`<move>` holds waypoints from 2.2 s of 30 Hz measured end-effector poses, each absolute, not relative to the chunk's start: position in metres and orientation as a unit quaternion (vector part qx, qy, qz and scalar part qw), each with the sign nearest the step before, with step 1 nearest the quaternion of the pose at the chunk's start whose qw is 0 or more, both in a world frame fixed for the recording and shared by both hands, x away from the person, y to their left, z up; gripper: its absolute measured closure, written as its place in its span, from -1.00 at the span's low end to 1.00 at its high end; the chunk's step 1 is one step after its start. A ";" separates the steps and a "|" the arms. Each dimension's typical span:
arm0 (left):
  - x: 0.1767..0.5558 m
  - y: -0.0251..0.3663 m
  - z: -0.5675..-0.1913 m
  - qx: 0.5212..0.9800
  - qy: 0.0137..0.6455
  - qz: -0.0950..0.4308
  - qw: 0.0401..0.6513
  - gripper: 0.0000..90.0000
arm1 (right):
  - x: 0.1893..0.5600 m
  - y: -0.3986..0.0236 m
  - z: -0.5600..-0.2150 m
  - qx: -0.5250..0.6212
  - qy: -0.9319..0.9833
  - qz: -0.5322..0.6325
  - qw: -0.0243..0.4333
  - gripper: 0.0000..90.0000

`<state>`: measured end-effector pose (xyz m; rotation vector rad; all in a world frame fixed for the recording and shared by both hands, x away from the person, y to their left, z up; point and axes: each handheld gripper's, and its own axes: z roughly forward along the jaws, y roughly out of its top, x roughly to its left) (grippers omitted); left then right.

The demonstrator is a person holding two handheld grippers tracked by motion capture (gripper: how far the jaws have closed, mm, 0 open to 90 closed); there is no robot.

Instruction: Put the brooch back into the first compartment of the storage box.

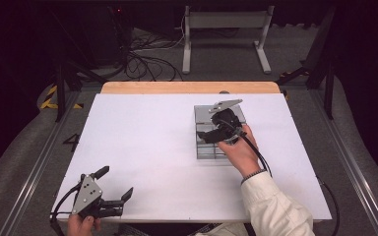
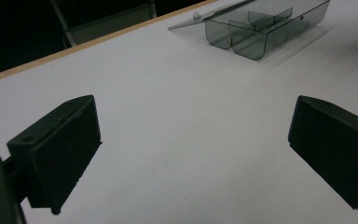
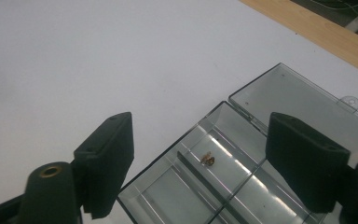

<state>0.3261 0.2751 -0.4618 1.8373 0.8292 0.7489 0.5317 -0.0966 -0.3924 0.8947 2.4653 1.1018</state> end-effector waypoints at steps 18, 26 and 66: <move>0.327 0.274 -0.462 0.752 0.338 0.308 0.476 -0.93 | 0.496 -0.124 -0.375 0.278 0.850 0.414 0.168 -0.93; 0.327 0.274 -0.462 0.751 0.338 0.307 0.476 -0.94 | 0.478 -0.140 -0.372 0.272 0.840 0.434 0.181 -0.98; 0.329 0.274 -0.461 0.750 0.341 0.310 0.474 -0.94 | 0.403 -0.219 -0.422 0.278 0.805 0.491 0.185 -0.99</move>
